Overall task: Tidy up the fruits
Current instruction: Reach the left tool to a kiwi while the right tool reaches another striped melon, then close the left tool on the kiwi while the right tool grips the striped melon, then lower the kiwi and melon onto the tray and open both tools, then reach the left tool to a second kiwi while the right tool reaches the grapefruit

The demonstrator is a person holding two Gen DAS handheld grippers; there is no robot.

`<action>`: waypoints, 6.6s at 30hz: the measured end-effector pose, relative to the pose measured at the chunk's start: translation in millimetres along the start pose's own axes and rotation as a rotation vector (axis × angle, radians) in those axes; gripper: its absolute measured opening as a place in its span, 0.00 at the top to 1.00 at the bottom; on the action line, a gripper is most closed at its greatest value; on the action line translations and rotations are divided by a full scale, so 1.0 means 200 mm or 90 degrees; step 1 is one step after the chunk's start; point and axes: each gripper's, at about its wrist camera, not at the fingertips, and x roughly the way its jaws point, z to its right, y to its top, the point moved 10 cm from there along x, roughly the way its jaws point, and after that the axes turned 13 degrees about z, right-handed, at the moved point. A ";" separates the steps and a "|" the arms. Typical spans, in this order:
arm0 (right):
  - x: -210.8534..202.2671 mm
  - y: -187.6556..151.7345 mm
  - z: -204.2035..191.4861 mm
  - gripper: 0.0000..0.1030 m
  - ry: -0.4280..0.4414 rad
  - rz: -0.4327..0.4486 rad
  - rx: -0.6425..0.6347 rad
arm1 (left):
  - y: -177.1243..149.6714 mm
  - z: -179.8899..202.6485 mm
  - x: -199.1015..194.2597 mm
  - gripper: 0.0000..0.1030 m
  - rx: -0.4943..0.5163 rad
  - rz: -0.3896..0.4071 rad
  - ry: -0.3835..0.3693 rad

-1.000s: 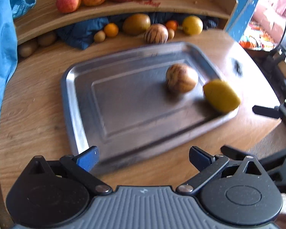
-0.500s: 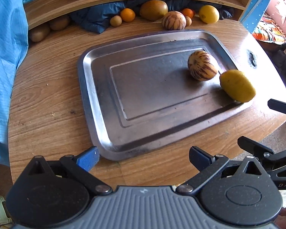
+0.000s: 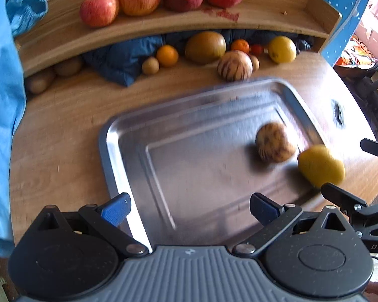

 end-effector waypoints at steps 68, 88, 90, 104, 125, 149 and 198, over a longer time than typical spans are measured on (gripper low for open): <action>0.98 0.35 -0.09 0.47 -0.001 -0.074 0.063 | 0.65 -0.30 0.65 0.71 -0.104 0.111 -0.081; 0.56 0.33 -0.01 0.48 -0.005 0.029 0.067 | 0.50 -0.02 0.41 0.72 -0.051 0.119 -0.134; 0.51 0.29 0.02 0.48 -0.015 0.025 0.071 | 0.47 0.02 0.38 0.71 -0.048 0.115 -0.141; 0.34 0.05 0.07 0.48 -0.043 -0.036 0.071 | 0.23 0.18 0.32 0.71 -0.040 0.063 -0.122; 0.26 0.02 0.05 0.40 -0.015 -0.028 0.029 | 0.12 0.13 0.25 0.39 -0.098 0.053 -0.062; -0.12 -0.20 0.01 0.02 0.020 -0.055 0.056 | -0.27 0.04 -0.15 0.01 -0.040 0.009 0.025; 0.33 0.12 0.56 0.01 -0.103 -0.010 0.123 | 0.57 0.33 0.41 0.01 0.047 0.102 -0.068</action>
